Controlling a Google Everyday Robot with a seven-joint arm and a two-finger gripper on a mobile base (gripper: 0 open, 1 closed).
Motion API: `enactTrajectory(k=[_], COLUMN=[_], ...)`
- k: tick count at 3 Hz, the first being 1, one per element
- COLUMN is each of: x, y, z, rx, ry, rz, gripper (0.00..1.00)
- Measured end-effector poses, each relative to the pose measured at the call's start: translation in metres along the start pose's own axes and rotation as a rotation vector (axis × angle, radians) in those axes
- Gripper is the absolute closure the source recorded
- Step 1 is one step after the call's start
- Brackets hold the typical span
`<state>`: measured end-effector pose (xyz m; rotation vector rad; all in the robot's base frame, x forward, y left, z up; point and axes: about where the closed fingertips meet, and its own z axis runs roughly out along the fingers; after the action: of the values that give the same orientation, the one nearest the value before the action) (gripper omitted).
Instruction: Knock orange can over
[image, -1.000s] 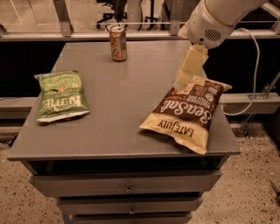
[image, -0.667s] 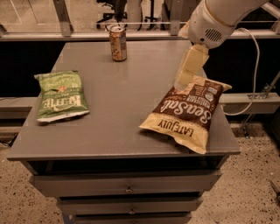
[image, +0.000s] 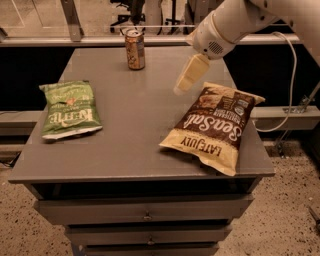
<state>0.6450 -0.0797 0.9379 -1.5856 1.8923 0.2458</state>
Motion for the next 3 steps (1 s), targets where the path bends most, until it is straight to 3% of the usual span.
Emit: enactTrajectory(k=[1, 3], x=[-0.008, -0.041], y=[-0.038, -0.082], z=[0.043, 0.091], rx=[0.039, 0.110], ry=[-0.141, -0.337], rz=[0.078, 0.186], gripper=[0.00, 0.00])
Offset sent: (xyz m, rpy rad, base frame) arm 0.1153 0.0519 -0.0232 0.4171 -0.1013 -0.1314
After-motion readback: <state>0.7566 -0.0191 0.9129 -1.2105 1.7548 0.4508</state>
